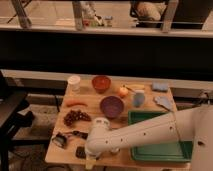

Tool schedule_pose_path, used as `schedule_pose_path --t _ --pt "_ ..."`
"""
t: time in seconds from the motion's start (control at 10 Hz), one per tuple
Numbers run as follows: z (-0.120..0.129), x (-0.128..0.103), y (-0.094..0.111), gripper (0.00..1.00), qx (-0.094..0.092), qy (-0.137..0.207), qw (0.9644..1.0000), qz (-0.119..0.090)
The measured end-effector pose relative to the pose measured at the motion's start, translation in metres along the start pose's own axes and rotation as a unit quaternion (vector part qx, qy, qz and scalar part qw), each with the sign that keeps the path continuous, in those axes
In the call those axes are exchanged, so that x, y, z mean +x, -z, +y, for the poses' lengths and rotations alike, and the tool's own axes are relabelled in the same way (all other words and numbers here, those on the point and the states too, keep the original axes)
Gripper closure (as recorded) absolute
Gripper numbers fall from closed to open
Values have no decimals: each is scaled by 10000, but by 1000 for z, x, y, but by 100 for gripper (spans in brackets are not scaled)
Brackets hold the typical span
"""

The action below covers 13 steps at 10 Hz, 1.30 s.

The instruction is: Wipe red bowl with eraser

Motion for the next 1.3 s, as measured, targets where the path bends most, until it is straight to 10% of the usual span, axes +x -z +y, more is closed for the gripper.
schedule_pose_path --t 0.6,1.3 --pt "-1 -3 19 85 344 -67 9993 92" --pt "-17 -3 95 86 327 -254 9980 -486"
